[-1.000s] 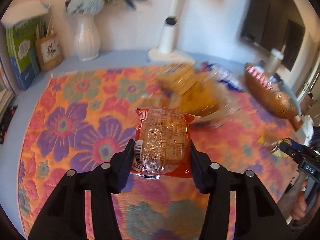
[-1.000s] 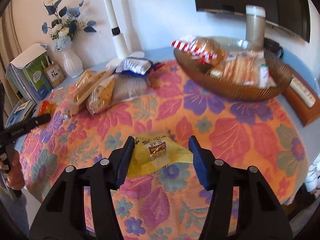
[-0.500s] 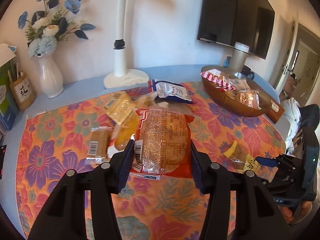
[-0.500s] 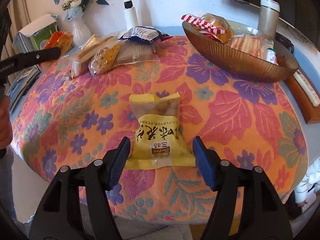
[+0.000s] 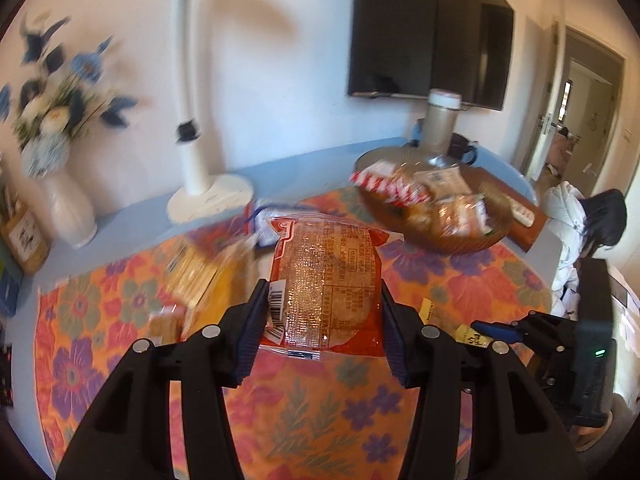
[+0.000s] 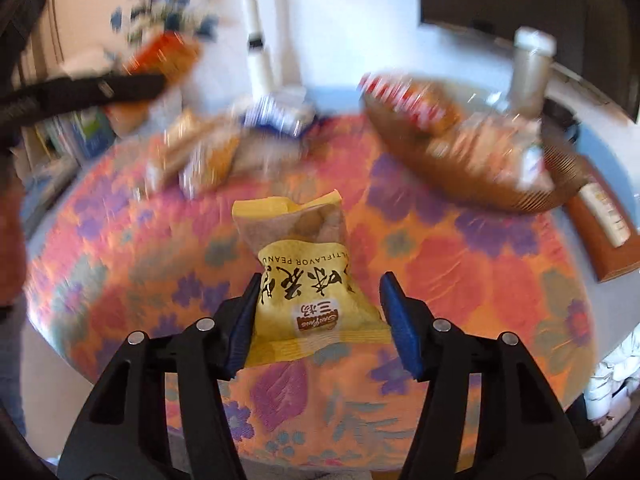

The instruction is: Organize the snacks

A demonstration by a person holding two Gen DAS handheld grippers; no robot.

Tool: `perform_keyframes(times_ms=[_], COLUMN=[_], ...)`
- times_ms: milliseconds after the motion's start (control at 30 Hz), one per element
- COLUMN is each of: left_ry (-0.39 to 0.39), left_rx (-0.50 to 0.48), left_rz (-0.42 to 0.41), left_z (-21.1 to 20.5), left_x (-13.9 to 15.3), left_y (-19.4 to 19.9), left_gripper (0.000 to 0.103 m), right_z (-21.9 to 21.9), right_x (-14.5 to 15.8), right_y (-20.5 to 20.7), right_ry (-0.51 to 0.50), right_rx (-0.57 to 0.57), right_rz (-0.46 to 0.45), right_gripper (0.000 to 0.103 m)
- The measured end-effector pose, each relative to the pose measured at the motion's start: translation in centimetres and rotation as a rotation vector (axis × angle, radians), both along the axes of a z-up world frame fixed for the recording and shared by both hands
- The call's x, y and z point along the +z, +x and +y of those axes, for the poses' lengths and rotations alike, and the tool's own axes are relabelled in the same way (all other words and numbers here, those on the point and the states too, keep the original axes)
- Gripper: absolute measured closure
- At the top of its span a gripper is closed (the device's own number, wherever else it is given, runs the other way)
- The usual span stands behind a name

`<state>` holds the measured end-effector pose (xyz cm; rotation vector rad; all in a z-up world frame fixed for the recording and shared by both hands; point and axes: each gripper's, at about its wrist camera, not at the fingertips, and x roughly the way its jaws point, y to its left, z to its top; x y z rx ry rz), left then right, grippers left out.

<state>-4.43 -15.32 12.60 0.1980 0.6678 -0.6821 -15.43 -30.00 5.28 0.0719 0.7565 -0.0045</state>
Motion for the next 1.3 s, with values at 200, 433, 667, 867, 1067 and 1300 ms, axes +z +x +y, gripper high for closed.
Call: perform_keyframes(times_ms=[200, 433, 667, 867, 1067, 1300], left_ry=[-0.02, 0.005, 0.024, -0.047, -0.112, -0.165], left_rx=[-0.119, -0.229, -0.252, -0.25, -0.18, 0.008], left_rz=[-0.052, -0.024, 0.059, 0.162, 0.126, 0.063], left_z=[-5.9, -15.9, -22.4, -20.2, -12.9, 0.2], left_x=[3.0, 2.5, 0.0, -0.4, 1.9, 2.9], left_y=[0.8, 3.8, 8.1, 9.5, 8.2, 5.6], left_gripper=[0.053, 0.053, 0.037, 0.013, 0.012, 0.011], right_z=[-6.3, -17.2, -21.5, -20.9, -17.9, -12.4], right_x=[6.7, 10.2, 7.4, 6.2, 6.3, 8.3], right_y=[-0.4, 4.8, 11.0, 7.4, 4.1, 2.9], right_ry=[0.042, 0.171, 0.198, 0.228, 0.215, 0.199], right_rx=[-0.147, -0.366, -0.373, -0.341, -0.291, -0.158], right_rz=[-0.174, -0.248, -0.102, -0.139, -0.16, -0.209], right_gripper=[0.042, 0.078, 0.061, 0.034, 0.028, 0.021])
